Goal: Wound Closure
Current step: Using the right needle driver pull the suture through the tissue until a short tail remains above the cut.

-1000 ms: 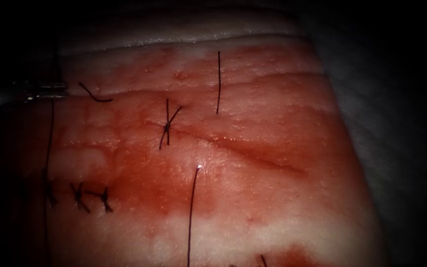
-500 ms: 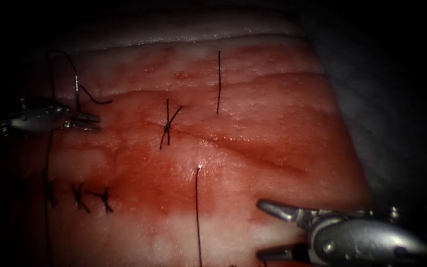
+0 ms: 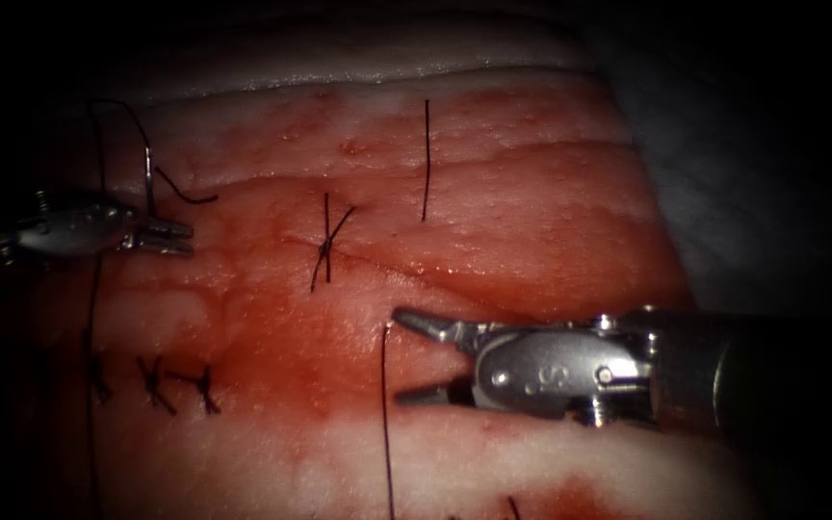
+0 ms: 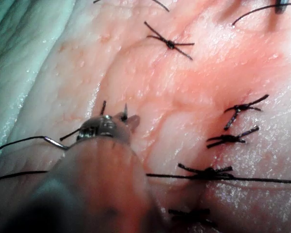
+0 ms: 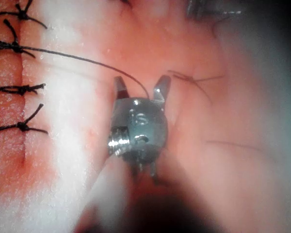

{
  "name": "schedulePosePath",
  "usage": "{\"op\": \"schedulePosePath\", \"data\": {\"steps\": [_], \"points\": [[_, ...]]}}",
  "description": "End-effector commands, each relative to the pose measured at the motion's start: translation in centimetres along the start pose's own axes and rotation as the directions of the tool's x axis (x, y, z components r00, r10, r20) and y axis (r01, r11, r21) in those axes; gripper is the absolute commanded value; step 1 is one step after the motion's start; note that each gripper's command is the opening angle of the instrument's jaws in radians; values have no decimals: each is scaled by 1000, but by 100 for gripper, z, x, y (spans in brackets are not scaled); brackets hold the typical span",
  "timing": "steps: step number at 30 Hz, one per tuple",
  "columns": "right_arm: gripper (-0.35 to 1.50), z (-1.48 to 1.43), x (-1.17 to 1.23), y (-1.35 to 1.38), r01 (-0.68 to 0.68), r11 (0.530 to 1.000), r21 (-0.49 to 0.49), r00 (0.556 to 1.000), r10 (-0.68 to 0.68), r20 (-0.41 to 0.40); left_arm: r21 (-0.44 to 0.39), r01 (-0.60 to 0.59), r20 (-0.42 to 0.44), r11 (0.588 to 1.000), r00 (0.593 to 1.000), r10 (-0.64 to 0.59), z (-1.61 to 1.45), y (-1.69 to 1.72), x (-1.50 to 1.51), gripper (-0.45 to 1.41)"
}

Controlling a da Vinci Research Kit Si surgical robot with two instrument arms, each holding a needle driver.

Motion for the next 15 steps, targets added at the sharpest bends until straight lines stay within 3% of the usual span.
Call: {"op": "schedulePosePath", "data": {"steps": [1, 3, 4, 5, 6, 15], "points": [[126, 17, -9, -2, -20, 1000, 6, 1000, 20, -6, 0, -1, -1, 1000, 1000, 1, 7, -4, 1, -45], [111, 21, -13, -5, -35, 999, 16, 999, 36, -11, -3, 0, 1, 1000, 1000, 0, 5, -5, 2, -45], [79, 22, -14, -7, -43, 999, 22, 999, 43, -12, -4, 0, 1, 1000, 1000, 0, 5, -5, 3, -45], [32, 22, -15, -9, -52, 998, 31, 999, 52, -7, -4, 1, -2, 1000, 1000, -1, 4, -5, 3, -45], [-35, 20, -14, -12, -91, 995, 45, 996, 91, 9, -4, 2, -4, 1000, 1000, -2, 2, -5, 4, -45], [-35, -1, 2, -20, -123, 992, 11, 992, 123, 21, 1, 22, -43, 1000, 999, -22, -14, -5, 13, -45]]}}
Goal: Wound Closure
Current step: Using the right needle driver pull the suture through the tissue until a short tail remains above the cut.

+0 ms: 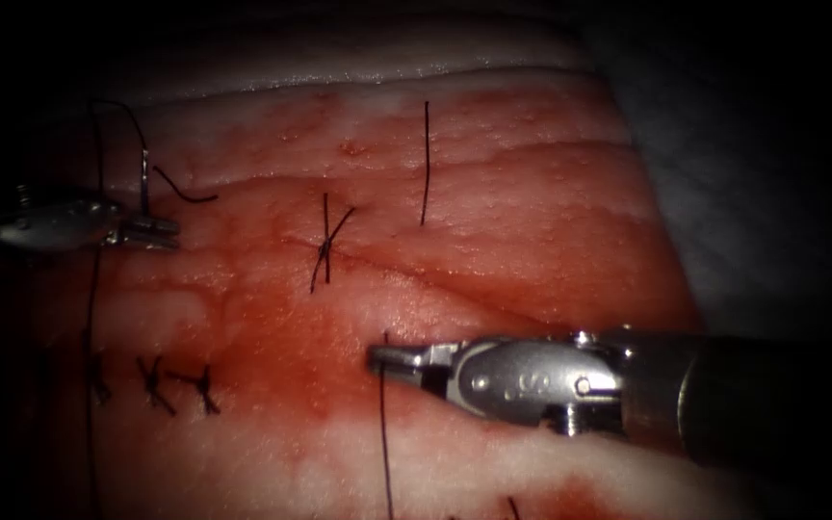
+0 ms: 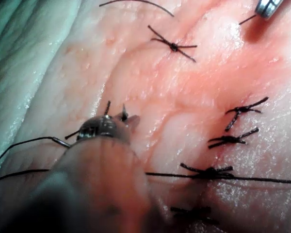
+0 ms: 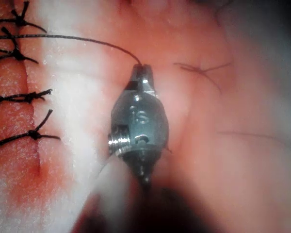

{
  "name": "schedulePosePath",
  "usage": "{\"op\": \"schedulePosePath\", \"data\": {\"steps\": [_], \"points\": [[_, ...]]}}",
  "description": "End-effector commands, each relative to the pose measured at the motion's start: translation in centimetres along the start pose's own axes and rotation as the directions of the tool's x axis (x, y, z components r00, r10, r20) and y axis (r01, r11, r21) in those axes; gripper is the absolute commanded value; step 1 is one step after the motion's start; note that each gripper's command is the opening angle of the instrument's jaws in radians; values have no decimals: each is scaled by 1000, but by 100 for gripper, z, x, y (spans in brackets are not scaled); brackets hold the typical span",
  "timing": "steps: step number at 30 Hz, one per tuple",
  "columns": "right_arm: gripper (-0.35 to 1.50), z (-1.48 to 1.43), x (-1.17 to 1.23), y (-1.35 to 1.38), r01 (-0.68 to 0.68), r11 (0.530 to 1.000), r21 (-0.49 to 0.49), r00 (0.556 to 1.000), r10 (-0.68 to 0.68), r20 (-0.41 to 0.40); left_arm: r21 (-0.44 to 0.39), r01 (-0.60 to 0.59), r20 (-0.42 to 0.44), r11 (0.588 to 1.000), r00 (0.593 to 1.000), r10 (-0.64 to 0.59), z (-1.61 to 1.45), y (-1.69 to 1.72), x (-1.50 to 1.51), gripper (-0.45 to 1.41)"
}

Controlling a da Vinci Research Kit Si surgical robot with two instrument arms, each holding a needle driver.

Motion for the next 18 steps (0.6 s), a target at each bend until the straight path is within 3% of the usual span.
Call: {"op": "schedulePosePath", "data": {"steps": [1, 6, 11, 12, 14, 15, 18], "points": [[-35, 5, 2, -7, 3, 1000, 8, 1000, -3, -1, 0, 2, -6, 1000, 1000, -2, 6, -4, 2, -45], [-35, -8, 19, -31, 15, 999, 45, 1000, -15, 3, 22, -13, -42, 1000, 999, 14, 0, -2, 12, -45], [-35, -8, 21, -34, 27, 998, 52, 1000, -27, 0, 31, -15, -41, 999, 999, 16, 7, 0, 11, -45], [-23, -8, 22, -33, 44, 997, 61, 999, -44, -8, 34, -15, -41, 999, 999, 16, 9, 1, 11, -45], [77, -8, 21, -30, 54, 996, 68, 999, -53, -10, 38, -16, -41, 999, 999, 17, 13, 2, 11, -45], [98, -11, 20, -28, 59, 996, 67, 998, -58, -16, 40, -16, -41, 999, 999, 18, 15, 3, 10, -45], [96, -33, 16, -17, 84, 994, 76, 996, -83, -22, 34, -22, -25, 999, 999, 23, 17, 5, 7, -45]]}}
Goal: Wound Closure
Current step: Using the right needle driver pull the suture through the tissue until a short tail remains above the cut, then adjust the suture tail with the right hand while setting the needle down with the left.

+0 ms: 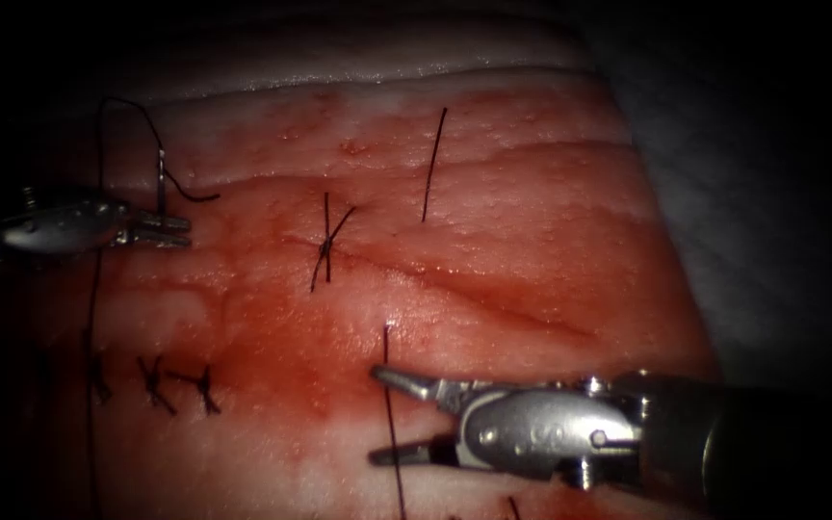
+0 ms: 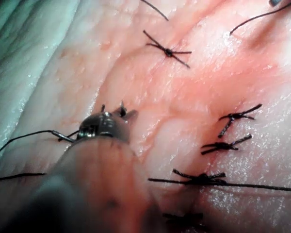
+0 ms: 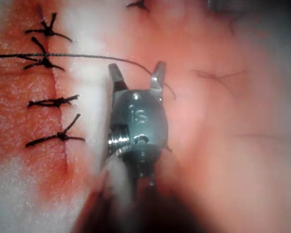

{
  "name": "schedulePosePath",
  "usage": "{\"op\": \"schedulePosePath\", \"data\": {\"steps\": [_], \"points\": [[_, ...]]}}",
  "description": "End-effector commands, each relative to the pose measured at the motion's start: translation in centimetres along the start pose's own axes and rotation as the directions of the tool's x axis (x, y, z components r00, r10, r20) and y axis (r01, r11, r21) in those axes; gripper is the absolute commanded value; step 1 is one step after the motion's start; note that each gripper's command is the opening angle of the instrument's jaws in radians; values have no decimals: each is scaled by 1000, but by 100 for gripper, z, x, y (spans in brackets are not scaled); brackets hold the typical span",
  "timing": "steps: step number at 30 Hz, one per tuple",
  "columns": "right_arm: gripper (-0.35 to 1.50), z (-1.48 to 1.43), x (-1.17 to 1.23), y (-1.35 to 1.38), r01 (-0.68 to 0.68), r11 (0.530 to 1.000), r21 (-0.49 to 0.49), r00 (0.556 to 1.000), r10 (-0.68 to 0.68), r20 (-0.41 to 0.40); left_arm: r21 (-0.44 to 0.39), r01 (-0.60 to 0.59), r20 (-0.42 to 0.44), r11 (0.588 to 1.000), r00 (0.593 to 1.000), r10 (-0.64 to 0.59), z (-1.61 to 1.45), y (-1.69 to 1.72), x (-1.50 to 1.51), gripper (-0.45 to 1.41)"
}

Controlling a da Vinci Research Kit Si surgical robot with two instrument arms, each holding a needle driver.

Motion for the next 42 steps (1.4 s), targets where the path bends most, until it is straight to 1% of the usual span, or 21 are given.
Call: {"op": "schedulePosePath", "data": {"steps": [1, 4, 5, 6, 7, 8, 9, 10, 11, 12, 14, 15, 16, 17, 20, 21, 23, 27, 29, 32, 42], "points": [[106, -6, -4, 6, -2, 1000, 0, 1000, 2, 3, -6, -2, 4, 1000, 1000, 2, 7, -3, 0, -45], [116, -32, -6, 21, -12, 1000, -14, 1000, 12, 26, -6, -2, 4, 1000, 1000, 2, 8, -3, 0, -45], [108, -50, -9, 37, -53, 998, -30, 998, 54, 44, -8, -2, 2, 1000, 1000, 2, 8, -3, 0, -45], [98, -63, -11, 55, -170, 983, -70, 982, 175, 72, -7, -2, 2, 1000, 1000, 2, 9, -3, 0, -45], [96, -68, -13, 68, -231, 966, -112, 967, 241, 78, -10, -2, 1, 1000, 1000, 2, 9, -3, 0, -45], [96, -72, -15, 86, -400, 901, -169, 909, 413, 53, -10, -2, 1, 1000, 1000, 2, 9, -3, 0, -45], [88, -70, -18, 109, -571, 792, -215, 810, 587, 11, -12, -3, -1, 1000, 1000, 3, 9, -3, 0, -45], [86, -67, -19, 118, -640, 733, -229, 753, 658, -2, -12, -3, -1, 1000, 1000, 3, 9, -3, 0, -45], [89, -63, -21, 131, -722, 653, -230, 677, 735, -38, -13, -3, 2, 1000, 1000, 3, 10, -3, 0, -45], [89, -63, -21, 131, -722, 653, -230, 677, 735, -38, -13, -3, 2, 1000, 1000, 3, 10, -3, 0, -45], [109, -48, -29, 158, -836, 508, -211, 533, 842, -85, -18, -5, 9, 1000, 1000, 5, 10, -2, -1, -45], [109, -48, -29, 158, -836, 508, -211, 533, 842, -85, -18, -5, 9, 1000, 1000, 5, 10, -2, -1, -45], [109, -36, -38, 173, -879, 441, -182, 462, 882, -95, -19, -5, 12, 1000, 1000, 5, 10, -2, -1, -45], [108, -22, -48, 183, -895, 409, -180, 426, 902, -69, -19, -5, 12, 1000, 1000, 5, 9, -2, -1, -45], [106, 1, -64, 189, -916, 361, -175, 373, 927, -39, -20, -5, 12, 1000, 1000, 5, 9, -2, -1, -45], [108, 21, -82, 190, -929, 319, -189, 331, 943, -33, -20, -5, 12, 1000, 1000, 6, 9, -2, -1, -45], [108, 27, -87, 190, -932, 307, -191, 318, 948, -27, -20, -5, 12, 1000, 1000, 6, 9, -2, -1, -45], [113, 54, -118, 190, -948, 256, -191, 264, 964, -16, -21, -6, 12, 1000, 1000, 6, 8, -2, -2, -45], [114, 58, -122, 191, -950, 250, -189, 258, 966, -19, -21, -6, 12, 1000, 1000, 6, 8, -2, -2, -45], [114, 68, -133, 194, -961, 215, -175, 222, 975, -22, -21, -6, 12, 1000, 1000, 6, 8, -2, -2, -45], [106, 101, -140, 206, -980, 161, -119, 166, 985, -37, -22, -7, 11, 1000, 1000, 7, 8, -3, -2, -45]]}}
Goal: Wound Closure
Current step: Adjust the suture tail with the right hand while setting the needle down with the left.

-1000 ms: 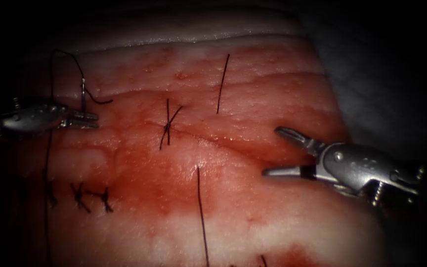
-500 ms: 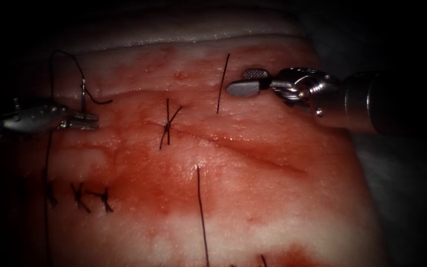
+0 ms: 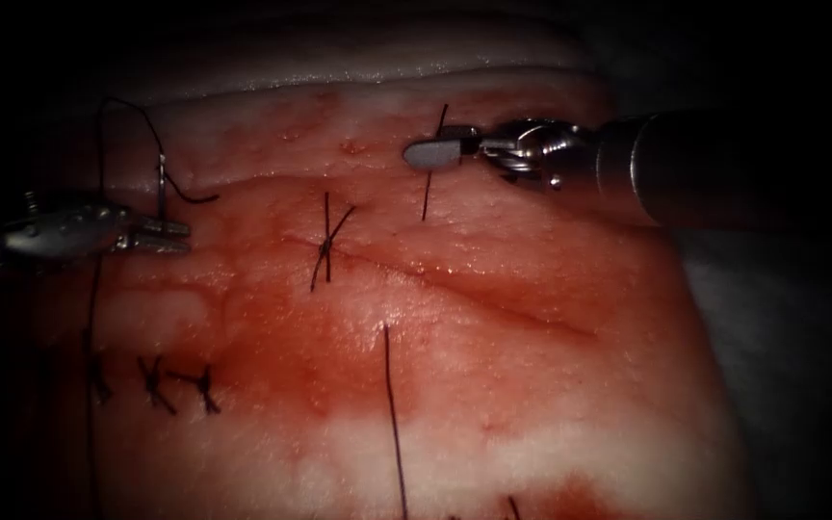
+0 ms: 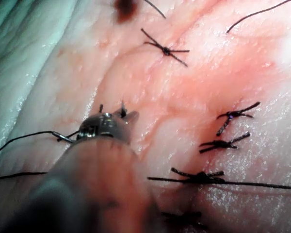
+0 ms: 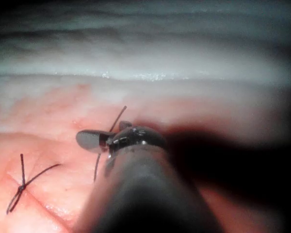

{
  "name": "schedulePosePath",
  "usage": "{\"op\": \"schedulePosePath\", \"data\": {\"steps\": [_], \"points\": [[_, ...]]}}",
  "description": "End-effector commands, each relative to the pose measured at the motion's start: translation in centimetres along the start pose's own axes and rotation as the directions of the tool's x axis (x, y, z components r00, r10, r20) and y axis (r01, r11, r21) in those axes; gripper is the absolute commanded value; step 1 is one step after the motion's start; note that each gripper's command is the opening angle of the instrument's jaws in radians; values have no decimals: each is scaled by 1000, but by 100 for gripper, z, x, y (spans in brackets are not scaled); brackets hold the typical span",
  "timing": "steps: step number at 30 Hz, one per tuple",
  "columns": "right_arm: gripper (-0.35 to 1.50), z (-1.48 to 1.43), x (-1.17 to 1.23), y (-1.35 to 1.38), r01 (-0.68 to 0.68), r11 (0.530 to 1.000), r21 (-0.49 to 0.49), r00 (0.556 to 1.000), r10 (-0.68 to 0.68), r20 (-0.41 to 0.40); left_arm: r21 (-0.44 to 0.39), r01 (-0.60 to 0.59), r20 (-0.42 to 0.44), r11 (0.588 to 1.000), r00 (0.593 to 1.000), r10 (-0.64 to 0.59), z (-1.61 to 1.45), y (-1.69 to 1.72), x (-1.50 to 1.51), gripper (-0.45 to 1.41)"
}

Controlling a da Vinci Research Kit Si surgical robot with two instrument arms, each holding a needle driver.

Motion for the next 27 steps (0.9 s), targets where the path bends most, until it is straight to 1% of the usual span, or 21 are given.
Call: {"op": "schedulePosePath", "data": {"steps": [1, 2, 3, 4, 6, 7, 8, 10, 12, 13, 14, 15, 17, 24, 25, 26, 27], "points": [[101, 14, 3, -3, 3, 1000, 12, 1000, -3, -6, 0, -2, -1, 1000, 1000, 2, 7, -4, 0, -45], [98, 15, 3, -3, 4, 1000, 17, 1000, -3, -10, 0, -2, -1, 1000, 1000, 2, 7, -4, 0, -45], [86, 15, 4, -5, 5, 1000, 26, 1000, -5, -10, 0, -2, -1, 1000, 1000, 2, 7, -4, 0, -45], [57, 16, 4, -7, 25, 999, 44, 1000, -25, -11, 0, -2, -2, 1000, 1000, 2, 8, -5, 0, -45], [-18, 15, 5, -8, 105, 994, 30, 994, -104, -33, 0, -3, -2, 1000, 1000, 3, 9, -6, -1, -45], [-18, 15, 5, -8, 105, 994, 30, 994, -104, -33, 0, -3, -2, 1000, 1000, 3, 9, -6, -1, -45], [-35, 14, 5, -9, 115, 993, 25, 992, -114, -48, -1, -3, -2, 1000, 1000, 3, 9, -7, -2, -45], [-35, 11, 7, -9, 177, 984, 26, 981, -174, -81, -1, -4, -2, 1000, 1000, 4, 10, -8, -2, -45], [-35, 6, 8, -11, 269, 963, 15, 956, -265, -122, -1, -4, -3, 1000, 1000, 4, 10, -9, -2, -45], [-35, 2, 9, -15, 331, 944, 3, 934, -327, -143, -4, -5, -4, 1000, 1000, 5, 10, -9, -3, -45], [-35, 2, 9, -15, 331, 944, 3, 934, -327, -143, -4, -5, -4, 1000, 1000, 5, 10, -9, -3, -45], [-35, -5, 11, -22, 385, 923, -8, 909, -381, -170, 1, -5, -1, 1000, 1000, 5, 10, -11, -4, -45], [-35, -10, 12, -27, 399, 917, -18, 901, -395, -181, 3, -5, 0, 1000, 1000, 5, 10, -12, -4, -45], [-35, -15, 12, -40, 402, 916, -9, 895, -395, -208, 6, -1, 1, 1000, 1000, 1, 11, -9, -1, -45], [-35, -15, 12, -41, 402, 916, -9, 895, -395, -208, 7, -6, 2, 1000, 1000, 6, 11, -9, 0, -27], [-35, -15, 12, -41, 402, 916, -9, 895, -395, -208, 7, -6, 2, 1000, 1000, 6, 11, -9, 0, -27], [-35, -15, 11, -41, 402, 916, -6, 893, -394, -220, 6, 9, 4, 1000, 1000, -9, 12, -9, 3, 71]]}}
